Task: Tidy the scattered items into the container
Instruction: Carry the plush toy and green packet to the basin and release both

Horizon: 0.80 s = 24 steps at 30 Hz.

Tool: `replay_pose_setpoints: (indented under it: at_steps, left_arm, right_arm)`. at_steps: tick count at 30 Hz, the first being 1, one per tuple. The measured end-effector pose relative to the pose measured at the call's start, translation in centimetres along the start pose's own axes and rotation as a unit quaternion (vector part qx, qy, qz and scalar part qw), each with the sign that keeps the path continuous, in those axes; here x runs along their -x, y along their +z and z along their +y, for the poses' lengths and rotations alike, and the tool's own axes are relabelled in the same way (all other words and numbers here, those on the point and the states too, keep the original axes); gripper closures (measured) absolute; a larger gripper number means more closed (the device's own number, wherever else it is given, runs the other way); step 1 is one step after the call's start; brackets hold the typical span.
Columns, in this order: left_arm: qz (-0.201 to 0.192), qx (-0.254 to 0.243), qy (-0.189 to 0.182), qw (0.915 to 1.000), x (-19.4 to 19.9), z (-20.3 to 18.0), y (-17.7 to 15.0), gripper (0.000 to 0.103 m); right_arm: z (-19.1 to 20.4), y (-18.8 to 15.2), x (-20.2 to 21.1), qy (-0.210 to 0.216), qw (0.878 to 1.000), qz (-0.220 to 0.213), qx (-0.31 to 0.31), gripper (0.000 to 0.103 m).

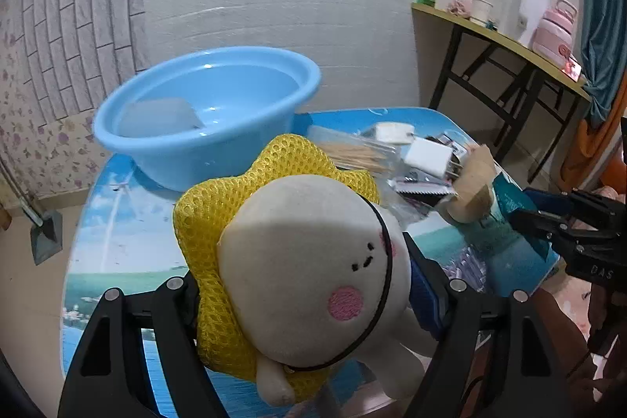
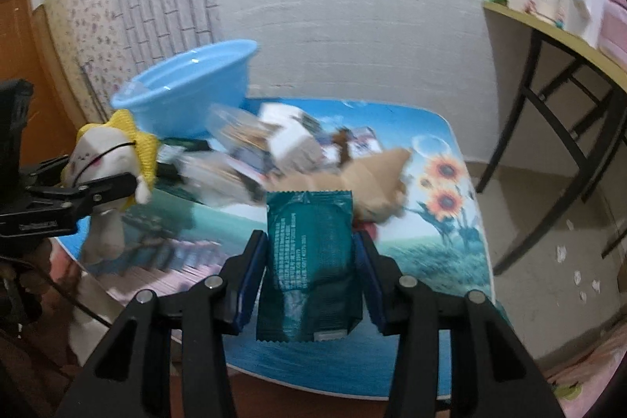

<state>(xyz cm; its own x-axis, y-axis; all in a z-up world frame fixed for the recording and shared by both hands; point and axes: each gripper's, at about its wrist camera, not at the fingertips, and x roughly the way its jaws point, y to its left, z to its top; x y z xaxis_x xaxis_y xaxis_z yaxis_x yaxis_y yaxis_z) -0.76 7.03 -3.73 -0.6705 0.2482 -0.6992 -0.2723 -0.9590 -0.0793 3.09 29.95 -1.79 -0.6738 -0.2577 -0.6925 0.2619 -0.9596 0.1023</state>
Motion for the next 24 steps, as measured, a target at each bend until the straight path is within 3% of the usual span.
replay_pose_setpoints:
  at_steps: [9,24]
  left_arm:
    - [-0.015,0.022,0.017,0.9995,2.0,2.9,1.7,0.025]
    - [-0.017,0.032,0.040,0.9985,3.4,6.2,7.5,0.025]
  right_arm:
    - [5.2,2.4,-1.6,0.072,0.997,0.002,0.030,0.059]
    - [9.0,9.6,-3.1,0.123,0.992,-0.006,0.041,0.059]
